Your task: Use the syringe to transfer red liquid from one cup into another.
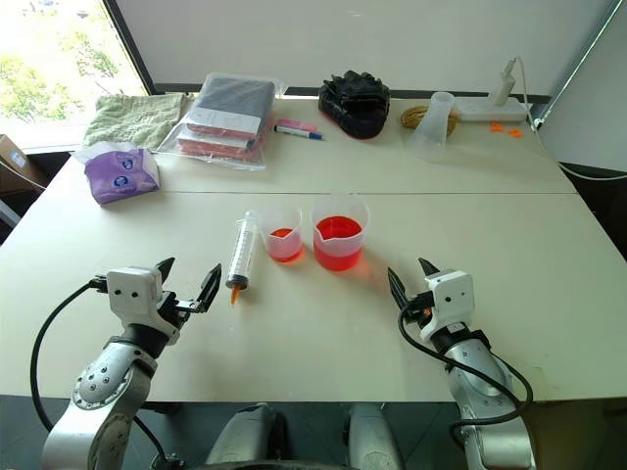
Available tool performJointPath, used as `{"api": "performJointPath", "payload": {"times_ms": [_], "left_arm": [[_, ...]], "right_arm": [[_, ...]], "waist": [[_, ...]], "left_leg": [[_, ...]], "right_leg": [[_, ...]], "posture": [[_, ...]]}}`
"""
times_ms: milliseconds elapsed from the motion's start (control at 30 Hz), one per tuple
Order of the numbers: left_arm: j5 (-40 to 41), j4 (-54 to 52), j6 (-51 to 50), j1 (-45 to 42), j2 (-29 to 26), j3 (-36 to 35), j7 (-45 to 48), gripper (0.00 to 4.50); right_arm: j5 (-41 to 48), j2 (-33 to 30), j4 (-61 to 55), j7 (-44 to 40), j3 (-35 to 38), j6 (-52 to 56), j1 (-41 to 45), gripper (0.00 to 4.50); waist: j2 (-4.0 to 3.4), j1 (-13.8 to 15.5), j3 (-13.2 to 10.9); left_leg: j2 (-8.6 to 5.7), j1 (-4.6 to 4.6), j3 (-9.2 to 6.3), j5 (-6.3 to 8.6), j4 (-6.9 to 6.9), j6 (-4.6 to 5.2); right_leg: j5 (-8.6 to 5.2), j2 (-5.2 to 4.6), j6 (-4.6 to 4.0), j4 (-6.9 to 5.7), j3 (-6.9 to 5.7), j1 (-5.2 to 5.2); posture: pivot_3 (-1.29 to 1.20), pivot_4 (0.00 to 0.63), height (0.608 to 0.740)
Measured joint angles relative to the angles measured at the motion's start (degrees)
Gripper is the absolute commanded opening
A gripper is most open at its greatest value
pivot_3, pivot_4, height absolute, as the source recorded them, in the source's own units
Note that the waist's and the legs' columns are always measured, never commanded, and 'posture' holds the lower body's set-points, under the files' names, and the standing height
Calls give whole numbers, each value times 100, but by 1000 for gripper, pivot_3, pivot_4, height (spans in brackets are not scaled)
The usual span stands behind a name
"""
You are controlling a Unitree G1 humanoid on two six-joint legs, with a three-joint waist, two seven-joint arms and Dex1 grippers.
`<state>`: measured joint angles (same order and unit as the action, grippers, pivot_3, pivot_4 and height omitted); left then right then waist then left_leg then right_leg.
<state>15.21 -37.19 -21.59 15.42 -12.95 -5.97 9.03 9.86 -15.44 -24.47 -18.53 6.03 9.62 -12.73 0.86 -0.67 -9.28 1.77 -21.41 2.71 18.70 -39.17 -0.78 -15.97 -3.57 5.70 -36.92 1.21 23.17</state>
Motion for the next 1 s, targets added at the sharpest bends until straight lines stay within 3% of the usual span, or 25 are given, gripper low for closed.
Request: {"api": "performJointPath", "payload": {"times_ms": [1000], "left_arm": [[631, -198, -291, 5, -153, -73, 336, 4479]], "right_arm": [[280, -233, 0, -424, -18, 613, 500, 3059]], "waist": [[0, 0, 0]], "left_leg": [[0, 0, -1, 0, 0, 0]], "right_leg": [[0, 1, -1, 0, 0, 0]], "posture": [[0, 150, 740]]}}
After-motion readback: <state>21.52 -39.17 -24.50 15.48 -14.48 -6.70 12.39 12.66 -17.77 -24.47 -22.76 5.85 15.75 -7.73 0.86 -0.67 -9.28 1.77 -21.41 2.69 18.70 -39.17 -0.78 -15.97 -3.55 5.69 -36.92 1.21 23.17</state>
